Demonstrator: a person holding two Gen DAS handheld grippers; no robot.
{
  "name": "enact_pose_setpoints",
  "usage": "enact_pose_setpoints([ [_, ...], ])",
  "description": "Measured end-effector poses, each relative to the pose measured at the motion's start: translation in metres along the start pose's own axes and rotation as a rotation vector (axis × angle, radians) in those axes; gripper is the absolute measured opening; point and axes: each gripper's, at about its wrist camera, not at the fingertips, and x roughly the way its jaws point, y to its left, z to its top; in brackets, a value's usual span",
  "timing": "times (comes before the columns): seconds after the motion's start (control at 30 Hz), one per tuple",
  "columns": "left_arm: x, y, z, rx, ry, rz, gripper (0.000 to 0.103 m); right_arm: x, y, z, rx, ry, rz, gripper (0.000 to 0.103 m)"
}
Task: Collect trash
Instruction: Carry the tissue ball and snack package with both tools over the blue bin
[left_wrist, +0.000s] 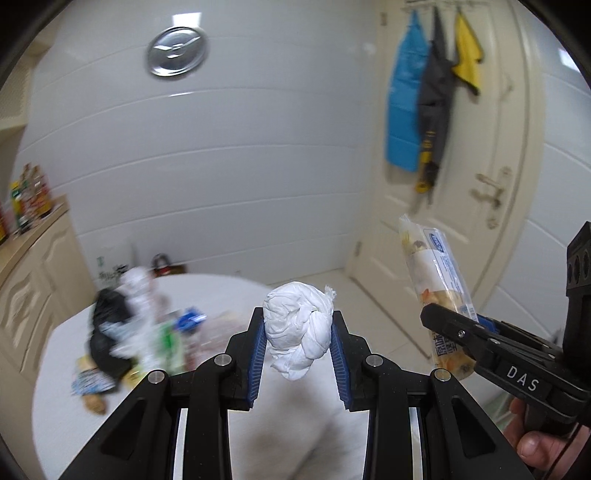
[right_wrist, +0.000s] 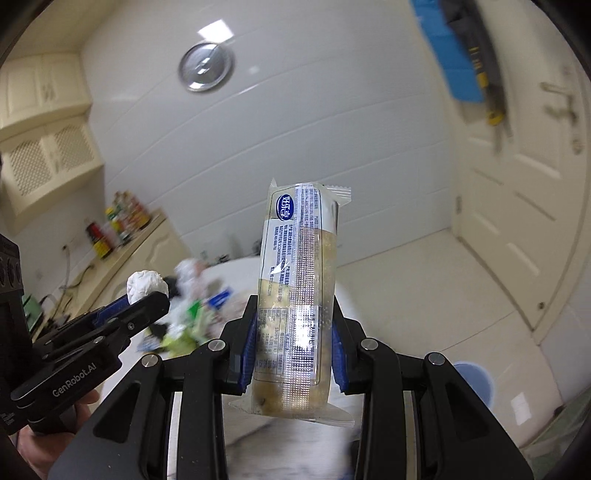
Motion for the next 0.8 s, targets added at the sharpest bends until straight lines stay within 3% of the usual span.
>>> enact_pose_setpoints([
  [0.33, 0.079, -0.097, 0.020, 0.106, 0.060, -0.179, 0.029, -0.035, -0.107, 0.007, 0.134, -0.050, -0.187, 0.033],
  [0.6, 0.168, -0.155, 0.007, 0.172, 0.201, -0.273, 0.029, -0.020, -0.192, -0.019, 0.266, 0.019, -0.286, 0.033],
  [0.8, 0.250, -0.171, 0.001, 0.192, 0.334, -0.317, 0.029, 0.012, -0.248, -0.046, 0.345, 0.108, -0.338, 0.033],
])
